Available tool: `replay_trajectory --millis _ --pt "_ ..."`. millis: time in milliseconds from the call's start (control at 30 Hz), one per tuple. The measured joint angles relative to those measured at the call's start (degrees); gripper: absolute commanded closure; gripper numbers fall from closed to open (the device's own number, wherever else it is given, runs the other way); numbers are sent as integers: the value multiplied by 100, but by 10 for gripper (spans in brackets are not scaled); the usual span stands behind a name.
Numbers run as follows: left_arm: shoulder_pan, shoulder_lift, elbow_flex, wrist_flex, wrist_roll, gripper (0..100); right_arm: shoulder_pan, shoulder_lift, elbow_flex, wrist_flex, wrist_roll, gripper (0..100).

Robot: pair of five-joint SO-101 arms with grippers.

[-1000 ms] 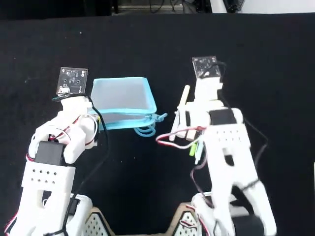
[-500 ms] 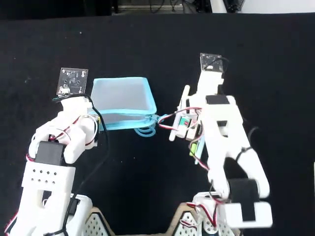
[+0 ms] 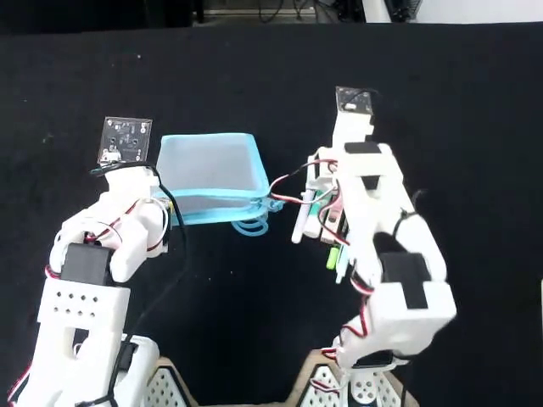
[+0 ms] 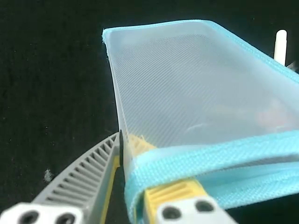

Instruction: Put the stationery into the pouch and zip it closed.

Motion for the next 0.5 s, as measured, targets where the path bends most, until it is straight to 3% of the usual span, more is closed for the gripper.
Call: replay_trajectory --millis 500 --pt "0 0 0 0 0 970 0 1266 -1767 1714 -527 866"
